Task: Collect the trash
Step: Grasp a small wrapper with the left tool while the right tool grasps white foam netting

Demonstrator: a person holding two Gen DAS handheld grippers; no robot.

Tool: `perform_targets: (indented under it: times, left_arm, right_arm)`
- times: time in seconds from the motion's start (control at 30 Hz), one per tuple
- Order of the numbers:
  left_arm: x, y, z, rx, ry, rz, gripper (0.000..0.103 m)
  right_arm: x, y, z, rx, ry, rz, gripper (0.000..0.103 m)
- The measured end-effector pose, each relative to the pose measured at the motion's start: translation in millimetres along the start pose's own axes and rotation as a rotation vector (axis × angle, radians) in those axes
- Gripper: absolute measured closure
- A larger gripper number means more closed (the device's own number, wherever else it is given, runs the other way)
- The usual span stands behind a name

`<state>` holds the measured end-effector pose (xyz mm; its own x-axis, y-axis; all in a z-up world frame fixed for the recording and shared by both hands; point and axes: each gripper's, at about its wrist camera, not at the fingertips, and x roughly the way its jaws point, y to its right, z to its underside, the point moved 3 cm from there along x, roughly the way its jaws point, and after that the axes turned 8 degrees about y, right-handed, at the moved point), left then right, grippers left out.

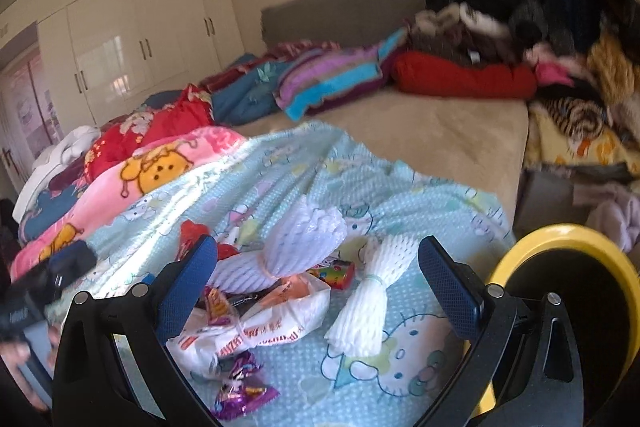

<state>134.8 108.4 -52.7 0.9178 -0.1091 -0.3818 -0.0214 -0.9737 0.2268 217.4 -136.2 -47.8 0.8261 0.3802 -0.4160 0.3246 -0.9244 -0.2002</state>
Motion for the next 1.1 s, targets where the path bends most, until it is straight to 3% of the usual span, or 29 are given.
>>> perform_targets:
  times: [0.17,0.5,0.57,0.73,0.8,1.1]
  left_arm:
    - [10.4,-12.2,23.0,0.021,-0.081,0.015,0.026]
    - [21.7,-20.3,61.3,0.065,-0.193,0.036,0.067]
    - [23.7,-19.4,63.3,0.064,-0.196,0.04,0.07]
    - [26.4,-18.4,66.3,0.068,-0.208,0.044,0.082]
    - [27.1,-18.7,68.0,0.06,-0.212,0.04,0.091]
    - [17.6,-11.7,63.2,0.061,-0.187,0.018,0.102]
  right_arm:
    - [40.3,7.0,6.5,0.066,-0.115,-0.03,0.005]
    - [71.7,6.4,10.9,0.15,-0.192,-0.071,0.006]
    - [73.3,5.1,10.0,0.167,-0.2,-0.098,0.012]
    - [74.3,-4.3,10.7,0.165,-0.231,-0.156,0.057]
    - [68.7,-7.6,11.1,0.16,-0.222,-0.176,0.066]
    - [27.6,-17.4,-7.6,0.128,-0.11,-0.223,0.073]
